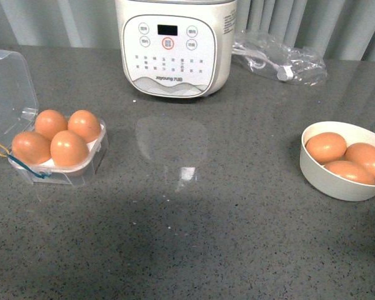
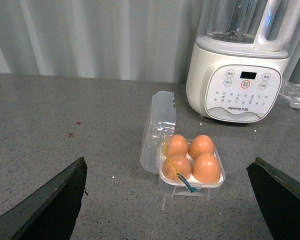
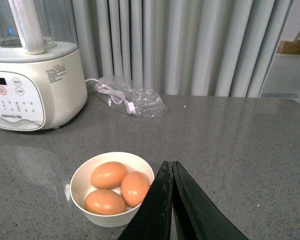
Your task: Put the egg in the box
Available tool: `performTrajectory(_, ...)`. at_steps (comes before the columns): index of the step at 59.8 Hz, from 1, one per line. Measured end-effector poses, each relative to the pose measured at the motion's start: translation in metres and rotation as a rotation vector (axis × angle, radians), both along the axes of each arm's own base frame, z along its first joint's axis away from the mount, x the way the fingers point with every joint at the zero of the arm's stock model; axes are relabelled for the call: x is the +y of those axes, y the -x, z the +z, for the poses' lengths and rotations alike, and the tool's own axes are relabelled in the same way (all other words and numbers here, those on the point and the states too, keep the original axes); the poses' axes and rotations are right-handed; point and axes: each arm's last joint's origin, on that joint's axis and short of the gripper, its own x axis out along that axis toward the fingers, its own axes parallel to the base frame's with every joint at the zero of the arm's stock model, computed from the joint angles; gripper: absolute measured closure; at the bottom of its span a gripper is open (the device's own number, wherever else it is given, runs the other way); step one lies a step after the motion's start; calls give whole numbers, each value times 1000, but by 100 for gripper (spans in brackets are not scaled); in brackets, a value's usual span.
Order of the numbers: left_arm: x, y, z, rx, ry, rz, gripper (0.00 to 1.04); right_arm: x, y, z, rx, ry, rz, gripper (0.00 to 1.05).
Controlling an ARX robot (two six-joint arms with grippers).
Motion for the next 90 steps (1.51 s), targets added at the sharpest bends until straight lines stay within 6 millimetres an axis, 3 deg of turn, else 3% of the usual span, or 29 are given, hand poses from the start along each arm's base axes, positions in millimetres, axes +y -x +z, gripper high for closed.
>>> performTrajectory(49, 0, 0, 0, 2, 3, 7, 7, 0, 19, -3, 5, 1, 3, 101)
performTrajectory(57, 5, -13, -7, 246, 112, 361, 7, 0, 19, -3, 5, 0, 2, 77)
performTrajectory(71, 15, -62, -1, 329, 139, 419, 7, 0, 19, -3, 5, 0, 2, 36)
performTrajectory(81, 25, -104, -10, 404, 118, 466, 7, 0, 19, -3, 5, 0, 2, 8)
performTrajectory(90, 36, -136, -16, 460, 104, 492, 7, 0, 19, -3, 5, 0, 2, 8)
